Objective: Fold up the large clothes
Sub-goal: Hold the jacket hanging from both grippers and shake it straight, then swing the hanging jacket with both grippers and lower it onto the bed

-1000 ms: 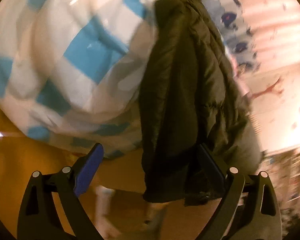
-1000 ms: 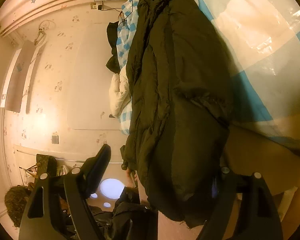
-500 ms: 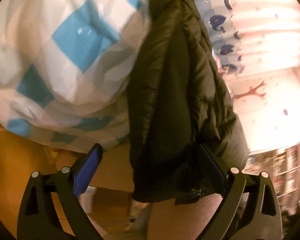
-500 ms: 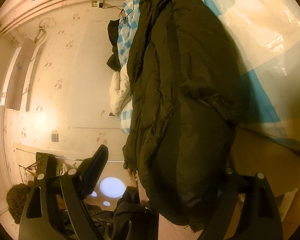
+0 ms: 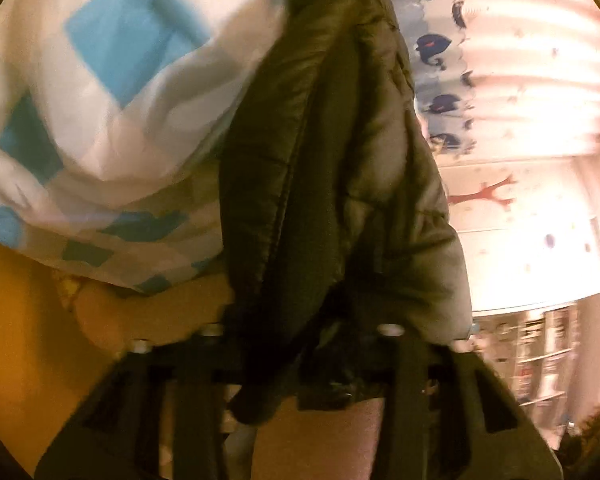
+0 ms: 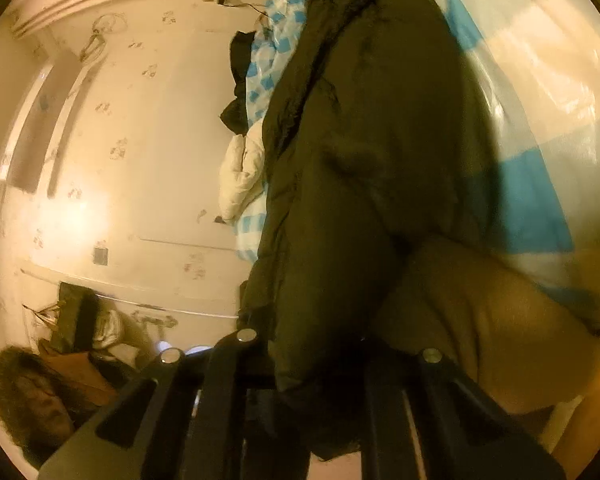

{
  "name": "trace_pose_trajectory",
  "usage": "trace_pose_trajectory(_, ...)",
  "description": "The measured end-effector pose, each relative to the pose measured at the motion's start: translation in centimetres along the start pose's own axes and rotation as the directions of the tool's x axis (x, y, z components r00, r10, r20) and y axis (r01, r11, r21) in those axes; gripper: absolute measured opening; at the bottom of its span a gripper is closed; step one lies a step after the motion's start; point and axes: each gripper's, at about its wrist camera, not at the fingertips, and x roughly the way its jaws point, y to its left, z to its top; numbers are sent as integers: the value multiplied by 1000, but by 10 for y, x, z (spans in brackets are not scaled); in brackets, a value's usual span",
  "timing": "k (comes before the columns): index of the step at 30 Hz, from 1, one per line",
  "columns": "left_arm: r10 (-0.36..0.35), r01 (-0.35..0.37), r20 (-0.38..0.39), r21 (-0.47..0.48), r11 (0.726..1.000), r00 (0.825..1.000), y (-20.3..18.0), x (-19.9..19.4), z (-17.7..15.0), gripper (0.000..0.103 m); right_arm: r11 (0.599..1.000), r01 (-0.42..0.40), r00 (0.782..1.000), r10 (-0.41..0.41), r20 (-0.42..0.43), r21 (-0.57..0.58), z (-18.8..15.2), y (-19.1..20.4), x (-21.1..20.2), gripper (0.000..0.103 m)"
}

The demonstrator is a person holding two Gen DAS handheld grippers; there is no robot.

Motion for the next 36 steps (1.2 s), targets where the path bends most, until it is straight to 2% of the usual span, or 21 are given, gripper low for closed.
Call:
trace_pose_trajectory(1, 23, -23, 12, 15, 1000, 1000, -12, -6, -1, 10, 1000, 12, 1000, -12, 14, -19, -1, 6, 0, 11)
trace_pose_trajectory(2, 36, -37, 30, 30, 999, 999, -25, -14, -1, 7, 1000, 8, 1000, -8, 26, -30, -2, 10, 0, 10)
trace_pose_trajectory(8, -33, 8, 151, 165, 986, 988, -101, -76, -9, 4, 992, -67, 991, 79, 111, -110, -5, 46, -20, 9)
trace_pose_trajectory(14, -69, 22, 180, 249, 968, 981, -150, -122, -28, 4, 971, -144, 972, 175, 155, -194, -26, 89, -57, 9)
trace_pose_trajectory(18, -59, 18, 156, 255, 967, 986, -149, -137, -51, 4, 964, -185, 957, 221, 188, -192, -48, 89, -82, 9)
trace_pose_trajectory(23, -52, 37, 138, 113, 993, 989, -91, -125, -67, 4, 972, -212, 950, 229, 210, -102, -70, 50, -80, 9)
trace_pose_trajectory(27, -57, 51, 138, 51, 997, 989, -67, -116, -73, 4, 968, -246, 942, 251, 225, -51, -75, 27, -72, 9)
trace_pose_trajectory(31, -74, 63, 160, 72, 995, 984, -78, -121, -67, 4, 957, -281, 930, 291, 224, -79, -64, 35, -71, 9)
trace_pose_trajectory(36, -109, 80, 211, 139, 987, 971, -116, -131, -41, 4, 931, -331, 906, 359, 224, -155, -25, 65, -72, 9)
